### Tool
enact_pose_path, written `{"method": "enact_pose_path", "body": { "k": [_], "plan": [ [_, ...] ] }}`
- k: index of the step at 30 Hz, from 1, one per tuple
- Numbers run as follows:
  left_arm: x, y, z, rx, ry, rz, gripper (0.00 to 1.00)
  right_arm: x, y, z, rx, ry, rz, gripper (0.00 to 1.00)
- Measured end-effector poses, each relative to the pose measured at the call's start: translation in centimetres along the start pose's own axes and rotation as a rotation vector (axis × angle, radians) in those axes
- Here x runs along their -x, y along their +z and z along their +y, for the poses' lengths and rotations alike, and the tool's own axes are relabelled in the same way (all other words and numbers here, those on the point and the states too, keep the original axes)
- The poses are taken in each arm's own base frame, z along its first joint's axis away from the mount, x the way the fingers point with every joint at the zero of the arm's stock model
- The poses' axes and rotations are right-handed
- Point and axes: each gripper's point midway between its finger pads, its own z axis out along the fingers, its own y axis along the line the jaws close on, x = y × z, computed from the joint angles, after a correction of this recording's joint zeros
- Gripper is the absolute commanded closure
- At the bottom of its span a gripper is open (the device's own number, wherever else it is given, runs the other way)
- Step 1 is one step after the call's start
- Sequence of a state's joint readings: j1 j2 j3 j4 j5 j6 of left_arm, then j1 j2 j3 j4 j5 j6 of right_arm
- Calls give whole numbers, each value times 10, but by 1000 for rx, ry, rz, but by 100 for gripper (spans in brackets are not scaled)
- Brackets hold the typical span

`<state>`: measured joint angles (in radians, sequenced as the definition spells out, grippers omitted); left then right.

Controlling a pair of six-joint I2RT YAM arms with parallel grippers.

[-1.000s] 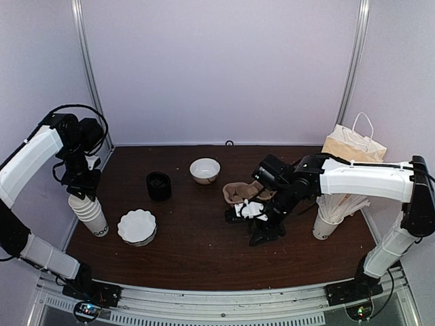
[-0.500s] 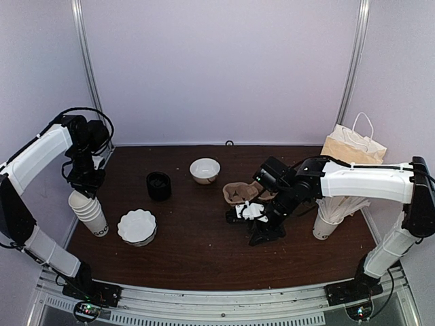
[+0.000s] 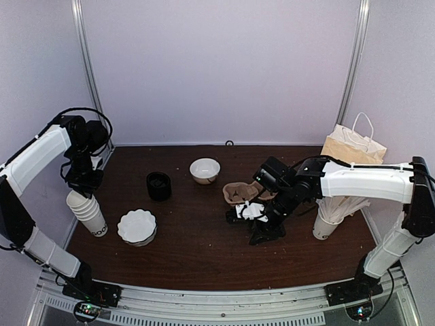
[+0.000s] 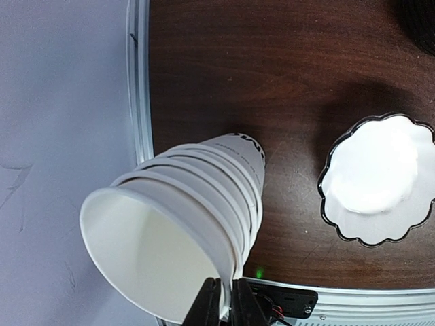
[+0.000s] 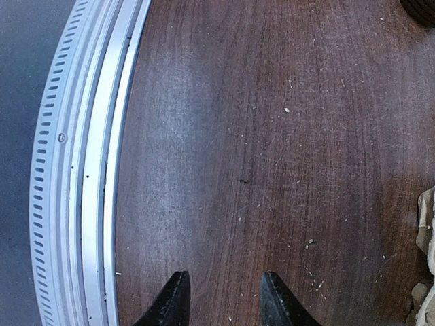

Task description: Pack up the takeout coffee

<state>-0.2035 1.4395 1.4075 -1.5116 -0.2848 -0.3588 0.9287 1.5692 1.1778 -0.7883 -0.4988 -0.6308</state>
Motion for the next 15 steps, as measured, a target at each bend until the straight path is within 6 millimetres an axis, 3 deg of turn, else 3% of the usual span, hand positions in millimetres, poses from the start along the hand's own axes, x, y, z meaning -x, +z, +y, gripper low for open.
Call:
{"method": "enact_pose_path", "body": {
  "k": [4, 15],
  "plan": [
    [-2, 2, 0, 2, 3, 8, 84, 0, 0, 0, -2, -2, 2, 61],
    [-1, 4, 0, 12, 7, 17, 88, -1, 0, -1, -4, -2, 4, 61]
  ]
}}
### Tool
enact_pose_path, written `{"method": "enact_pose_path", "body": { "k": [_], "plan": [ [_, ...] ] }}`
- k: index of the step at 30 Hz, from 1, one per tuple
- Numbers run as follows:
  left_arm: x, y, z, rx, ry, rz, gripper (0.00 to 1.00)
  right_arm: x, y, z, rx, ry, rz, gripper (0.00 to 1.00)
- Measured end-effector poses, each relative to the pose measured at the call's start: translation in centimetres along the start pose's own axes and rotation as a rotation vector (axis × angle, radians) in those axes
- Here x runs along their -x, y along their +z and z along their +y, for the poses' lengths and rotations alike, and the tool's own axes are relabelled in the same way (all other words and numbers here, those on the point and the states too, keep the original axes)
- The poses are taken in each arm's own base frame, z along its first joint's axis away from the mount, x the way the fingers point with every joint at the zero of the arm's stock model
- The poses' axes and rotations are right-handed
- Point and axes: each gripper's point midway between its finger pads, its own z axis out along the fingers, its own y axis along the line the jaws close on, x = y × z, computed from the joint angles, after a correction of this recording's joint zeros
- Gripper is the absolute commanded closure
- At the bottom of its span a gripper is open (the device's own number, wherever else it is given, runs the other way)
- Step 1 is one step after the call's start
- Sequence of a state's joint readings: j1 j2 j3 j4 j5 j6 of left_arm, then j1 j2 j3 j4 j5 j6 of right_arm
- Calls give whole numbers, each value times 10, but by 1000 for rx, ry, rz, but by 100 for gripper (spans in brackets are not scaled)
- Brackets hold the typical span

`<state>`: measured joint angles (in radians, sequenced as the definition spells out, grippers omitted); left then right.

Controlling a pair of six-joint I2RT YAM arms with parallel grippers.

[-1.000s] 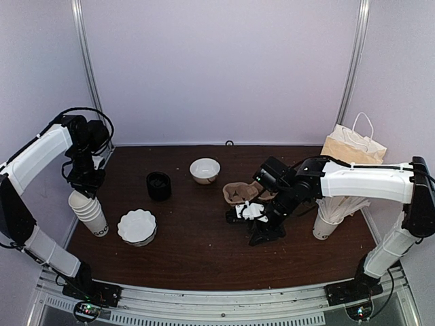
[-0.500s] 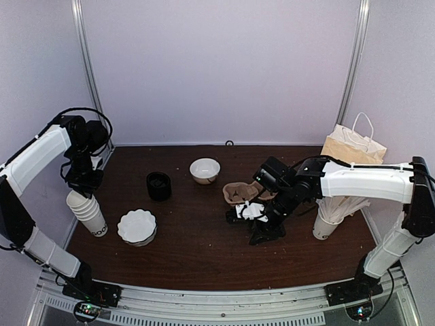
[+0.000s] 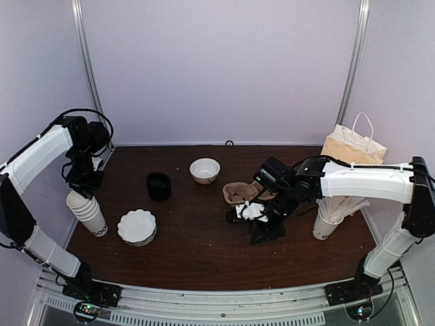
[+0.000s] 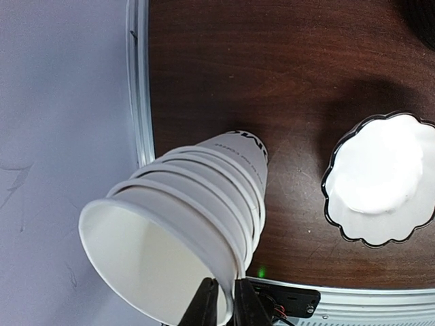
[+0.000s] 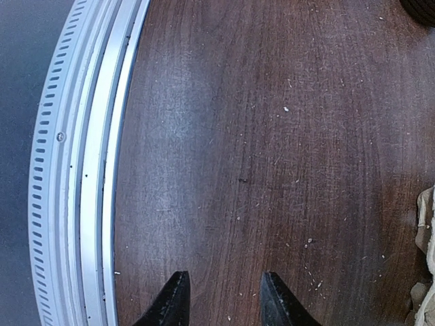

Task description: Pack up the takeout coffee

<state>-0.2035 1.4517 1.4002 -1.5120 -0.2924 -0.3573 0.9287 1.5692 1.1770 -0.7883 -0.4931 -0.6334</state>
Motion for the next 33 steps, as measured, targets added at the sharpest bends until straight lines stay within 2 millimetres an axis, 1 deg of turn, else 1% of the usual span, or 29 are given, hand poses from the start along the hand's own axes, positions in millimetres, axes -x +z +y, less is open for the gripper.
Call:
{"method": "enact_pose_path", "body": {
  "k": [3, 5, 8, 10, 12, 14, 15, 17, 18, 19, 20, 22, 24, 27, 30, 33],
  "plan": [
    [0, 2, -1, 1, 2, 7, 93, 0, 0, 0, 0, 0, 1, 61],
    [1, 3, -1, 2, 4, 12, 100, 0, 0, 0, 0, 0, 1, 61],
    [0, 2, 0, 8, 9, 19, 100, -2, 1, 0, 0, 2, 4, 61],
    [2, -1, 1, 13, 12, 24, 100, -3, 1, -1, -1, 6, 5, 61],
    [9, -11, 3, 12, 10, 9, 100, -4, 1, -1, -1, 6, 7, 61],
    [23, -33, 7, -1, -5, -58, 100, -4, 1, -1, -3, 8, 7, 61],
    [25, -36, 7, -3, -7, -68, 100, -4, 1, -1, -3, 8, 7, 61],
    [35, -54, 8, -5, 0, -134, 100, -4, 1, -2, -4, 9, 7, 61],
    [38, -59, 10, 15, 7, -152, 100, -4, 1, -2, -4, 10, 7, 61],
    [43, -65, 13, 73, 30, -172, 100, -5, 0, -2, -4, 10, 7, 61],
    [46, -67, 13, 101, 44, -177, 100, -5, 0, -2, -4, 11, 7, 61],
    [55, -64, -3, 80, 84, -170, 100, -5, 0, -2, -4, 11, 7, 61],
    [63, -60, -9, 112, 106, -164, 100, -5, 0, -2, -4, 12, 7, 61],
    [79, -62, -25, 81, 124, -165, 100, -5, 0, -3, -5, 12, 8, 61],
    [93, -71, -27, 90, 108, -198, 100, -4, -2, -3, -10, 10, 3, 61],
    [104, -86, -21, 119, 85, -253, 100, -2, -5, -3, -15, 8, -4, 61]
  ]
}}
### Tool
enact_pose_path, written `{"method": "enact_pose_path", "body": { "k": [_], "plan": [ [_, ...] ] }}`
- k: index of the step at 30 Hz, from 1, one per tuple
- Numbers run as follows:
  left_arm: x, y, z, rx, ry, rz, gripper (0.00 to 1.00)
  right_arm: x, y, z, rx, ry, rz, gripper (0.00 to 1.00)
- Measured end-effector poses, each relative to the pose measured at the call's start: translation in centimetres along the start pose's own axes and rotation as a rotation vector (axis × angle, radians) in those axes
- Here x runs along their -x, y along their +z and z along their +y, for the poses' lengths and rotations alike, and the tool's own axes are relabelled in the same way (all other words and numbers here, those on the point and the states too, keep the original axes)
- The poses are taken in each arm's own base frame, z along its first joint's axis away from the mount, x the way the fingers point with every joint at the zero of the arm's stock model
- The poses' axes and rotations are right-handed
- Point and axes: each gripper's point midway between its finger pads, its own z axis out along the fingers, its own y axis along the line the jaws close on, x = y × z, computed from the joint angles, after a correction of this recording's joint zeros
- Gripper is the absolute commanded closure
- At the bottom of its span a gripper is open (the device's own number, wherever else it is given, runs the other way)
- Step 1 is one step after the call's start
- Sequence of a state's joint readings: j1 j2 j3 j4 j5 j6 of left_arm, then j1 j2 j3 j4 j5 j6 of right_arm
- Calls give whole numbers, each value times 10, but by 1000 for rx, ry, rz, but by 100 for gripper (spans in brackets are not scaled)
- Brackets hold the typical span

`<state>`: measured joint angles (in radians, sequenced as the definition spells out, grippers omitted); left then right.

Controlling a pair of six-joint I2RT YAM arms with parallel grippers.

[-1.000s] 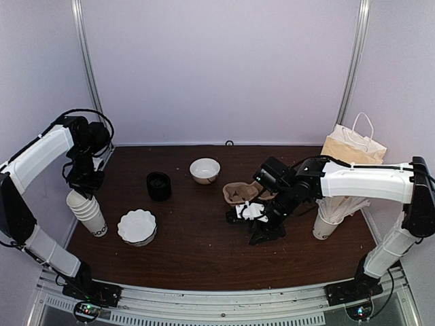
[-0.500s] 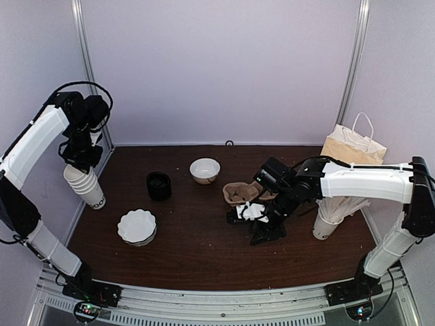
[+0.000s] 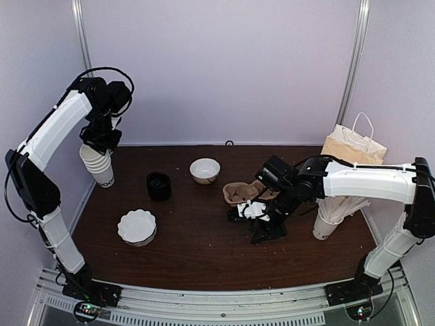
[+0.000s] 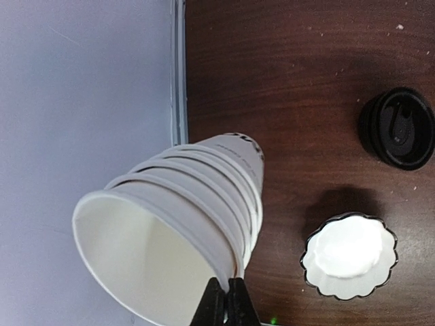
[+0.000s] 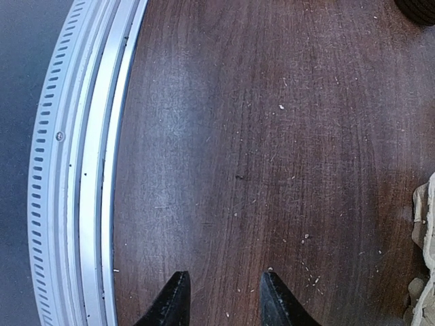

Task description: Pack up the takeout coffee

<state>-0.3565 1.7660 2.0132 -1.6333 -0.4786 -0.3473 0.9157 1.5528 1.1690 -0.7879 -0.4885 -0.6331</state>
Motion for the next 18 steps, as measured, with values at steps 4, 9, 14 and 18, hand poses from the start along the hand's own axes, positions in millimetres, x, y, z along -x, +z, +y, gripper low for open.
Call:
{"method": "enact_pose_path", "body": {
  "k": [4, 9, 14, 18],
  "plan": [
    [5, -5, -1, -23, -18, -25, 100, 0, -1, -1, -1, 3, -1, 61],
    [-1, 11, -16, -67, -5, 25, 100, 0, -1, 0, 1, 4, -3, 61],
    [5, 20, -20, -74, -22, 43, 100, 0, -1, -1, 1, 7, -4, 61],
    [20, 1, -2, -10, -46, -25, 100, 0, -1, -1, 1, 6, -3, 61]
  ]
}}
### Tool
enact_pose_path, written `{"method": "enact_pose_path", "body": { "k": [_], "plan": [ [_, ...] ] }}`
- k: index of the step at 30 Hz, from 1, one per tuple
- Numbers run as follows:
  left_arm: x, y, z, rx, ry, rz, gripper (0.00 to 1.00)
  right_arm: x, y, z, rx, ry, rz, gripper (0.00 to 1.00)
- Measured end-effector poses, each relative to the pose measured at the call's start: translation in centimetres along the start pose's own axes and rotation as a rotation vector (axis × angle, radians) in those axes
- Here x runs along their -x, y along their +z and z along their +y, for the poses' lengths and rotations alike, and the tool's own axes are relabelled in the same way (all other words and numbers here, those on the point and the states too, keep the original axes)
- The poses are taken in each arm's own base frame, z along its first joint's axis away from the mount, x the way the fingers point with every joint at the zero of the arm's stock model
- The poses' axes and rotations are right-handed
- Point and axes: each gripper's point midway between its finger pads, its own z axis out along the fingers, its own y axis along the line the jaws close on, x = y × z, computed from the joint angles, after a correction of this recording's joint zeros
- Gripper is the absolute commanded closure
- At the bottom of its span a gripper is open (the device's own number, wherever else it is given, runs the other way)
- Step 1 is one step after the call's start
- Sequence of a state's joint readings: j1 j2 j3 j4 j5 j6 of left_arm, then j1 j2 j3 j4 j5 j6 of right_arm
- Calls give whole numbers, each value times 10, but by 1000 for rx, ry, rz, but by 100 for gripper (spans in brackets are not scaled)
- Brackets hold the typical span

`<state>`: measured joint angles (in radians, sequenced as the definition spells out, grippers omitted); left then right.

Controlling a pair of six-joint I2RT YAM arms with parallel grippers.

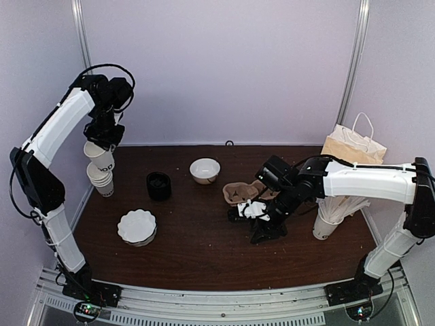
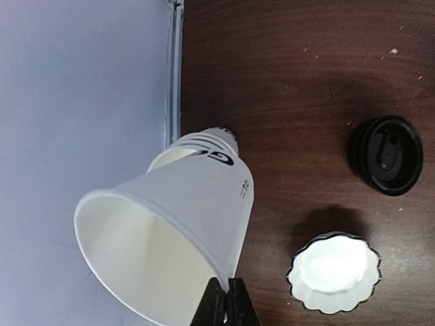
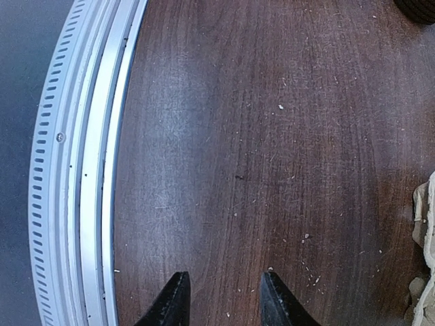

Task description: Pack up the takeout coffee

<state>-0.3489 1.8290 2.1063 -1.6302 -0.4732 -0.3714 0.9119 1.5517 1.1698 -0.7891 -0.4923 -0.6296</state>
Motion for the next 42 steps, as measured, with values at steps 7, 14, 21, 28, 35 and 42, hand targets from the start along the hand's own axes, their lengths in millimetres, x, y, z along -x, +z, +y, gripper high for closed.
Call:
{"method": "enact_pose_path", "body": {
  "k": [7, 14, 21, 28, 35, 42],
  "plan": [
    [-4, 3, 0, -23, -4, 21, 100, 0, 0, 0, -1, -1, 0, 61],
    [-6, 14, -5, -13, 15, 57, 100, 1, -2, 0, -7, -4, -5, 61],
    [-8, 14, -5, -12, 25, 63, 100, 1, -2, 0, -7, -4, -5, 61],
    [-7, 7, -15, -75, 45, 40, 100, -1, -5, -5, -16, 17, -8, 61],
    [-15, -38, -105, -297, 297, -75, 100, 3, -74, -70, -174, 205, -156, 60],
    [-90, -90, -240, -494, 744, -116, 100, -5, -153, -105, -313, 355, -336, 59]
  ]
}}
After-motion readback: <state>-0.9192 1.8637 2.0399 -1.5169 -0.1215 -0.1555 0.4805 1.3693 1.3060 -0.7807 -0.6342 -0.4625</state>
